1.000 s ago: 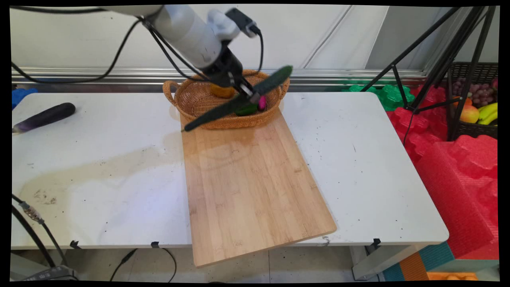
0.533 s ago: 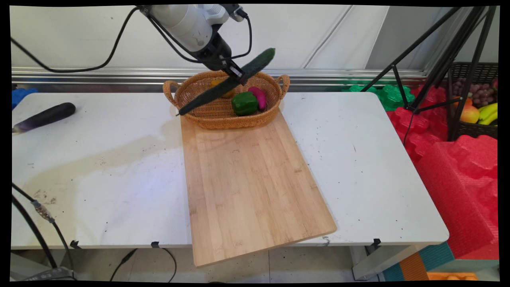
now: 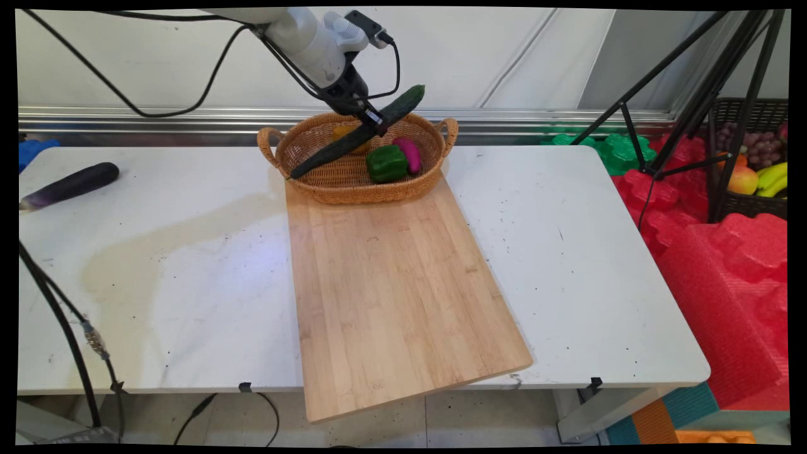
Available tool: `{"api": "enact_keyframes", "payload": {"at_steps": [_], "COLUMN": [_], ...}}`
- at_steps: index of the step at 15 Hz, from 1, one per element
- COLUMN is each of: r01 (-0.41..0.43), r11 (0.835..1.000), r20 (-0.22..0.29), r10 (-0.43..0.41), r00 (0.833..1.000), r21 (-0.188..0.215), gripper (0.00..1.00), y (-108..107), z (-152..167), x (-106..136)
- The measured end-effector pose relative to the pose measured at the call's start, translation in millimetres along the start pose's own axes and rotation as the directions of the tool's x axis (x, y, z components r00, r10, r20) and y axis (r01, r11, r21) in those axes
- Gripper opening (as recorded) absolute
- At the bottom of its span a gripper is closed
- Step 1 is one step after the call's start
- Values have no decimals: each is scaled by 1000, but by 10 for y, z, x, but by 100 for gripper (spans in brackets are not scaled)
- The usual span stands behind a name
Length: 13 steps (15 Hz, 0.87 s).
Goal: Place the picked object in the vegetable basket
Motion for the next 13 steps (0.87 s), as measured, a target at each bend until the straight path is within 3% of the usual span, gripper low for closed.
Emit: {"api": "enact_keyframes", "payload": {"at_steps": [7,8,13], "r01": [5,6,7], "r11": [1000,1000,1000], "r20": [5,5,-14], "r10": [-5,-6,-7], "r00": [1000,1000,1000], "r21": [0,-1,-16], "gripper": [0,100,100], "y": [-133,-138,-147], "z": [226,227,159], "x": [82,87,144]}}
